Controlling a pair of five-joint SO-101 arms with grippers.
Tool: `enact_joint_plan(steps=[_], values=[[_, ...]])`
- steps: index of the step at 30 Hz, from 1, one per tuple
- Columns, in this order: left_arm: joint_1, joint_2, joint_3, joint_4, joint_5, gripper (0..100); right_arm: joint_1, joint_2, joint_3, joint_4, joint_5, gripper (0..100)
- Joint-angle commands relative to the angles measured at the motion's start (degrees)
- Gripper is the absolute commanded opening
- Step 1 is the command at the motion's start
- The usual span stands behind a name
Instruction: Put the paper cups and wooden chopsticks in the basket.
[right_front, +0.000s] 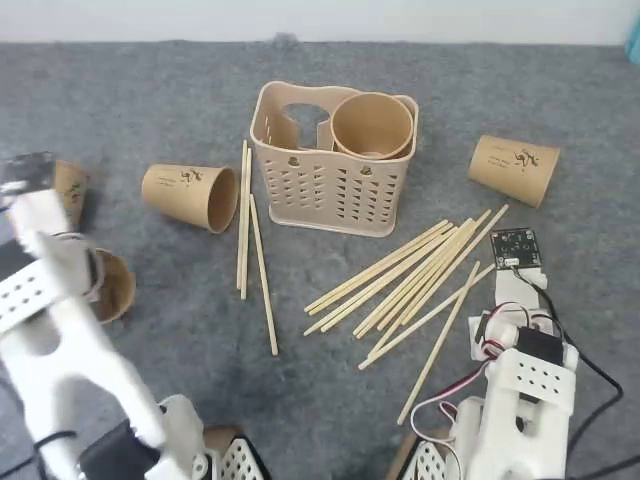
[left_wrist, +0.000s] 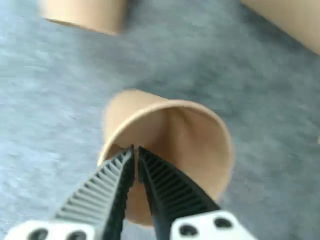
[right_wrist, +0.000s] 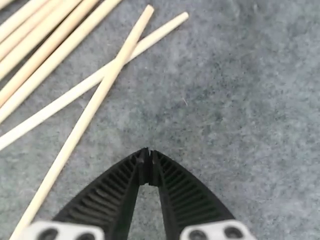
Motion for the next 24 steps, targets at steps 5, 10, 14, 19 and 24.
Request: enact_joint_plan(steps=[5,10,14,19,24], values=[[-3.1,-0.4,-3.0,-4.7,-4.3,5,1.0,-1.5,-0.6,0.3,0.6,0.8],[-2.8,-0.8,-6.2,-0.3,-4.0,19,1.0,-1.5,-0.6,0.4,0.6,0.8],[-1.4,-0.8,-9.5,3.6,-4.2,20,1.0,-1.5,-0.5,0.4,0.6,0.8],[1.7,-0.4,-11.8,6.5,-5.0,20,1.0,-1.5,-0.5,0.4,0.6,0.8],[3.6,1.8,-5.7,-0.5,-6.5,20,1.0,-1.5,-0.5,0.4,0.6,0.8]])
